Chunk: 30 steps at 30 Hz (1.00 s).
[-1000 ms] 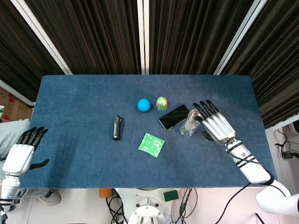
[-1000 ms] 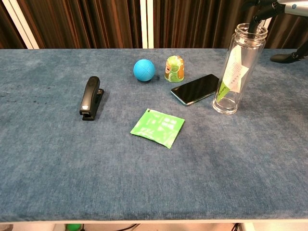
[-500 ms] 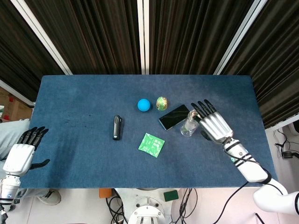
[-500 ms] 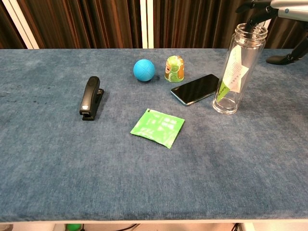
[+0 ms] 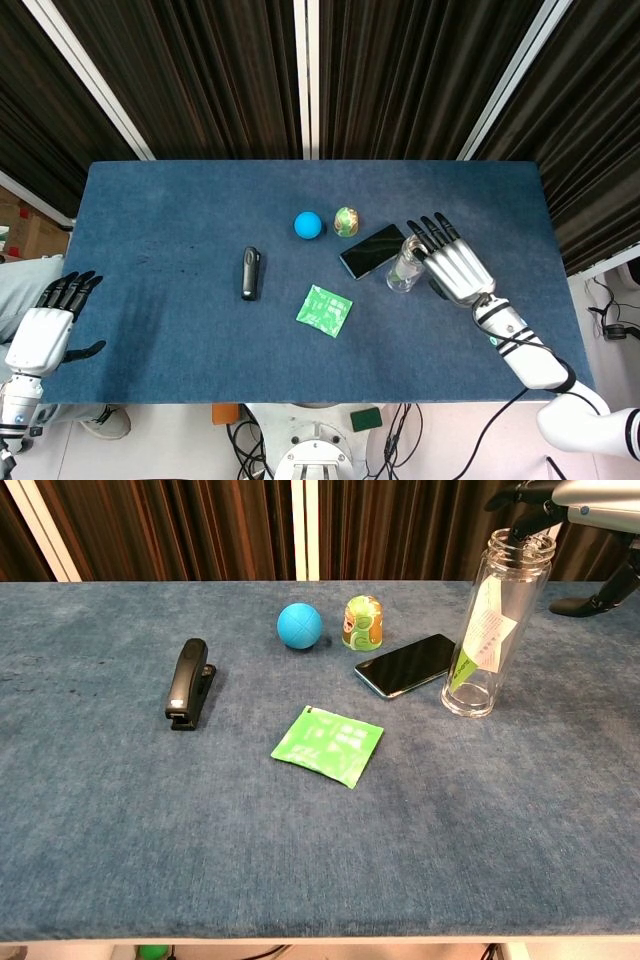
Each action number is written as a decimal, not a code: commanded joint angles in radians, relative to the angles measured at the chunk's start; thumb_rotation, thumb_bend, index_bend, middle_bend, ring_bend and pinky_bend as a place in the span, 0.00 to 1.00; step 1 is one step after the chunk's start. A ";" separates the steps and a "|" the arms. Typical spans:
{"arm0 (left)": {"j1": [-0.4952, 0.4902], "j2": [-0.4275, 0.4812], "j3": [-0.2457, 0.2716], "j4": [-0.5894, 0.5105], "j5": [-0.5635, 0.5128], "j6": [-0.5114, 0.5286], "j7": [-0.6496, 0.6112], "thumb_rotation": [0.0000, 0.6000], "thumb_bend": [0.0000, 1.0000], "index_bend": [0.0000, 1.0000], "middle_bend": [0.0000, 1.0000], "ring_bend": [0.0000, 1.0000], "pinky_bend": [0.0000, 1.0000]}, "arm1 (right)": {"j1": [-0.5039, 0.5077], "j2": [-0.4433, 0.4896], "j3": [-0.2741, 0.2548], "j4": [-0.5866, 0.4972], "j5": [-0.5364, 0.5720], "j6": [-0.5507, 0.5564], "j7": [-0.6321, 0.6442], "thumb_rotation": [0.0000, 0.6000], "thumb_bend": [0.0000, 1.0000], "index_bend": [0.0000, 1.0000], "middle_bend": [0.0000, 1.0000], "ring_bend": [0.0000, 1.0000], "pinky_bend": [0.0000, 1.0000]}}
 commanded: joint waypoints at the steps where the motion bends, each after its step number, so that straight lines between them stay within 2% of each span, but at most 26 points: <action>1: 0.000 -0.001 0.000 0.002 0.000 0.000 -0.001 1.00 0.03 0.10 0.08 0.05 0.12 | 0.001 -0.004 -0.001 0.005 0.001 0.004 -0.011 1.00 0.30 0.40 0.00 0.00 0.00; 18: 0.001 -0.004 0.000 0.007 -0.002 0.001 -0.005 1.00 0.03 0.10 0.08 0.05 0.12 | 0.002 -0.015 -0.006 0.019 0.003 0.009 -0.004 1.00 0.30 0.40 0.00 0.00 0.00; 30: 0.001 -0.001 0.000 0.002 0.000 0.003 -0.001 1.00 0.03 0.10 0.08 0.05 0.12 | -0.033 0.031 -0.005 -0.021 -0.086 0.074 0.090 1.00 0.30 0.38 0.00 0.00 0.00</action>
